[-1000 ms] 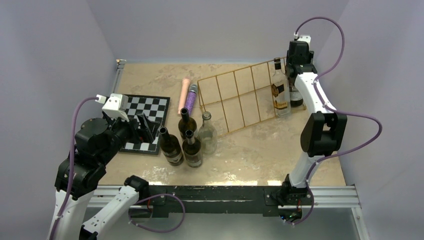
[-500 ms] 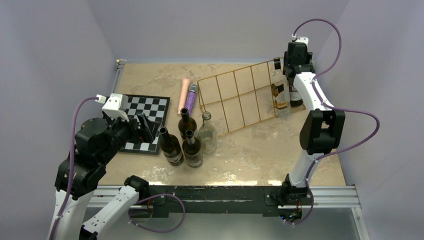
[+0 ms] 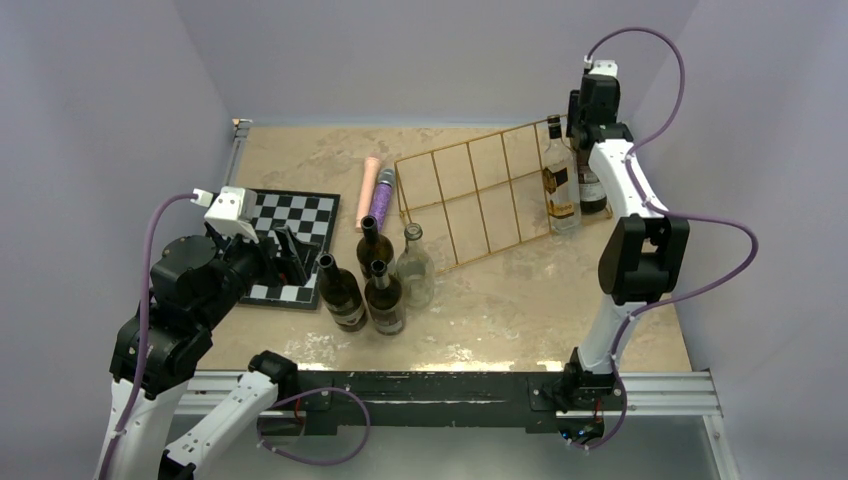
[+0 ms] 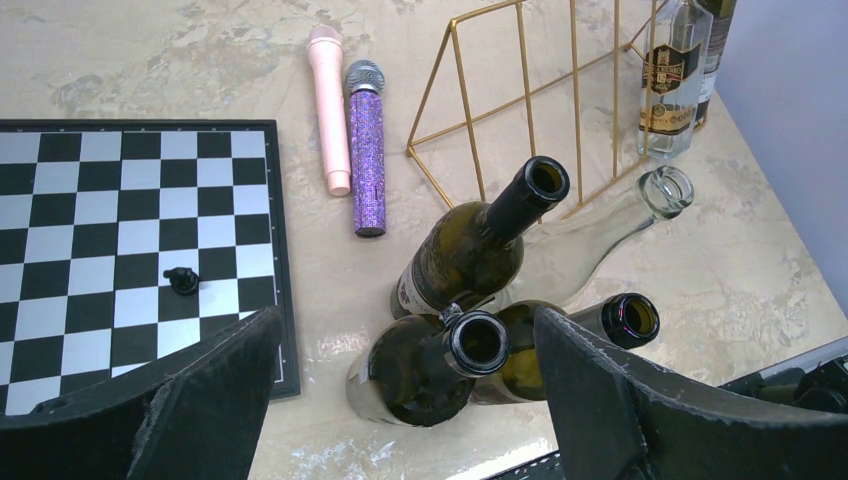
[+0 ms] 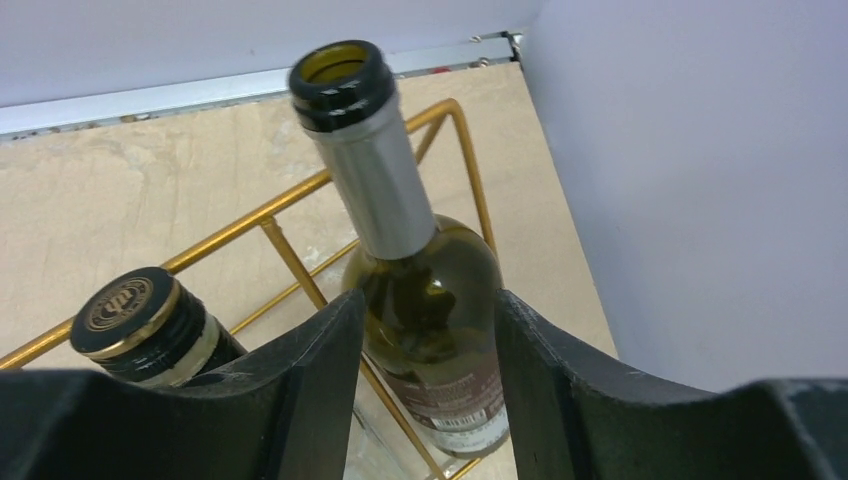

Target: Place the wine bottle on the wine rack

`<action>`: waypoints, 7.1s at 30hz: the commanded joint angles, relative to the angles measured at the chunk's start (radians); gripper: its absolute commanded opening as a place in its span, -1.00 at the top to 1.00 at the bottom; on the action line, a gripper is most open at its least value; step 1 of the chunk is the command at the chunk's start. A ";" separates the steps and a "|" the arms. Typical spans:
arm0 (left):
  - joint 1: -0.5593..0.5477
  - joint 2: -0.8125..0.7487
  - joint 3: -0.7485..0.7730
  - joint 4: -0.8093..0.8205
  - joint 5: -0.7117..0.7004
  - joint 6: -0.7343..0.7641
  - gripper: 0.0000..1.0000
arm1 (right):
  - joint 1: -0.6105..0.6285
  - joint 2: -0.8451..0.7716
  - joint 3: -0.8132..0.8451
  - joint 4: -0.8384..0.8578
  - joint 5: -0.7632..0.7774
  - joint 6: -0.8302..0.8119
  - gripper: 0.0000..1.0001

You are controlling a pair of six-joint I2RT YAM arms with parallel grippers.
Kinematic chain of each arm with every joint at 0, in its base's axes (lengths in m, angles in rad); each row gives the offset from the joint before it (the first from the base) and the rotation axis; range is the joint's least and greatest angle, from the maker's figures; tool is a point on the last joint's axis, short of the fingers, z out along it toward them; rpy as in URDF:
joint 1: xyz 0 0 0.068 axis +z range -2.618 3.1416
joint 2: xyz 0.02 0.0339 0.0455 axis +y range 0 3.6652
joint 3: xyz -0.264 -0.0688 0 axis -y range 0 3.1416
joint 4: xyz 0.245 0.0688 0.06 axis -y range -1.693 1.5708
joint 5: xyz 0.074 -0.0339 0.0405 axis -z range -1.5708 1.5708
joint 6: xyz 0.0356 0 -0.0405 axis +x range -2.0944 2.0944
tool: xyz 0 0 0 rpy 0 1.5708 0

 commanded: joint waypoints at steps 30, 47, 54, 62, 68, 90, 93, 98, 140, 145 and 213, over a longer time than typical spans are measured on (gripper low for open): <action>-0.004 -0.005 -0.016 0.023 -0.024 0.028 -0.98 | -0.060 -0.020 0.087 -0.097 -0.064 0.018 -0.31; -0.004 -0.012 0.028 -0.009 0.098 -0.017 -0.98 | 0.254 -0.463 -0.143 -0.137 -0.121 0.159 -0.72; -0.004 -0.025 0.021 -0.019 0.179 -0.033 -0.98 | 0.388 -0.800 -0.365 -0.146 -0.545 0.181 -0.84; -0.004 -0.041 0.042 -0.002 0.238 -0.047 -0.99 | 0.559 -0.950 -0.473 -0.092 -1.039 0.188 -0.86; -0.004 -0.055 0.035 0.012 0.295 -0.077 -0.98 | 0.758 -0.918 -0.521 -0.011 -0.910 0.148 -0.85; -0.004 -0.084 0.015 0.009 0.291 -0.096 -0.98 | 0.938 -0.761 -0.628 0.137 -0.431 0.059 -0.69; -0.004 -0.082 0.011 0.011 0.287 -0.095 -0.99 | 0.942 -0.722 -0.634 0.177 -0.440 0.064 -0.64; -0.004 -0.061 0.020 0.028 0.309 -0.093 -0.99 | 0.951 -0.664 -0.663 0.288 -0.441 0.071 -0.53; -0.004 -0.079 0.156 0.074 0.428 -0.129 -0.99 | 0.929 -0.781 -0.133 -0.461 0.108 0.061 1.00; -0.003 -0.082 0.180 0.099 0.494 -0.133 -0.99 | 0.768 -0.790 -0.129 -0.442 0.044 0.052 1.00; -0.004 -0.100 0.147 0.073 0.429 -0.174 -0.98 | 0.223 -0.403 -0.288 -0.042 -0.276 0.023 0.08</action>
